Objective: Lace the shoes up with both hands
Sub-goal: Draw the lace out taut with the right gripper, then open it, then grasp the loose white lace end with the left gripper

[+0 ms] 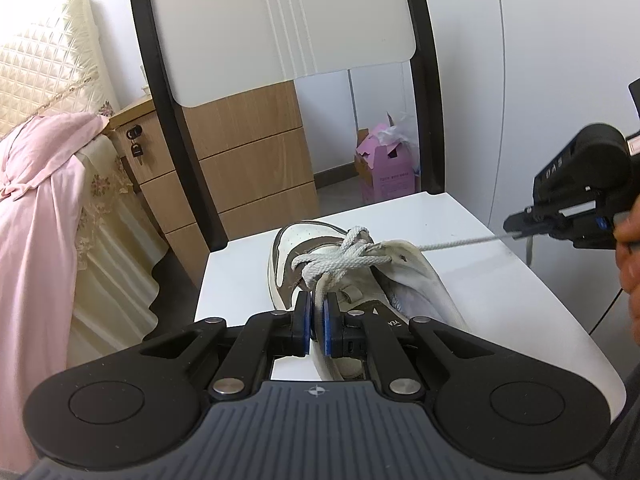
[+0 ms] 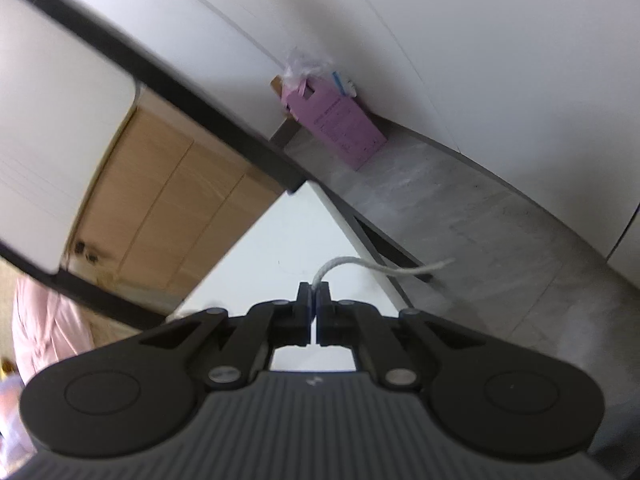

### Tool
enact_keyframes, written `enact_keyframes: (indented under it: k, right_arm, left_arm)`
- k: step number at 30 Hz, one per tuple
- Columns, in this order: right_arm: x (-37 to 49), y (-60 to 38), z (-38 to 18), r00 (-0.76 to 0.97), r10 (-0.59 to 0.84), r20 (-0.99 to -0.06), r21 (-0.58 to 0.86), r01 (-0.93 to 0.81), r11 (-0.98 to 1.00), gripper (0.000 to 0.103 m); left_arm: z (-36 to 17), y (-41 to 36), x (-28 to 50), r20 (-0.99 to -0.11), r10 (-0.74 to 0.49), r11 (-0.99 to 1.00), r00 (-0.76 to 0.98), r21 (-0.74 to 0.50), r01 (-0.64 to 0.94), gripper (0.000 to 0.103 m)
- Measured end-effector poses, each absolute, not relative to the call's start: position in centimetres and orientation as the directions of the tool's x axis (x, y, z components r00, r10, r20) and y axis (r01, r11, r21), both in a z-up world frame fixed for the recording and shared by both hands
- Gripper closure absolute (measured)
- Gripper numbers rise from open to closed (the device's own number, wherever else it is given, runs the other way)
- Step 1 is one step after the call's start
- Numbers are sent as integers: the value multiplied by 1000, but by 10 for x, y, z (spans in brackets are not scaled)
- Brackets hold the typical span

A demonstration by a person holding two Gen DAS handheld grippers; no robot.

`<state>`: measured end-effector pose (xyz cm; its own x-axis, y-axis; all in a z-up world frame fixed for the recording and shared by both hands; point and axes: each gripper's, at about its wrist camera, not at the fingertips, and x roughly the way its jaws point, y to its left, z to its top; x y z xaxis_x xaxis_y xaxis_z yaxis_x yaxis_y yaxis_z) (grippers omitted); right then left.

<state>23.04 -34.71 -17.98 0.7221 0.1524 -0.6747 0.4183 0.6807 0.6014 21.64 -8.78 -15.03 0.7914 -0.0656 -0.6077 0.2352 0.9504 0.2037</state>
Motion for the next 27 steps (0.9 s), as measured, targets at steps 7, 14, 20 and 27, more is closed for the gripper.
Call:
enact_keyframes:
  k: [7,14,20,27]
  right_arm:
    - [226,-332,-183,678,160,-718,539,395,744,100]
    - [221,-319,-169,687,116,-717,482,369,795,73]
    - [209,-304,-143,748,96,-657,429,267,863,45]
    - [206,-275,-122,797,124,-591,396,153,906,37]
  left_arm:
    - [-151,-78,220,-610,-91,954,787,172,244,95]
    - [-147,-66,218,-606,-153,962,781,90,258,94]
    - [-142,-58,208,-598,-215,953,772,44,300,75]
    - [-129,-43,198,-567,-236,955,789,13,296,49]
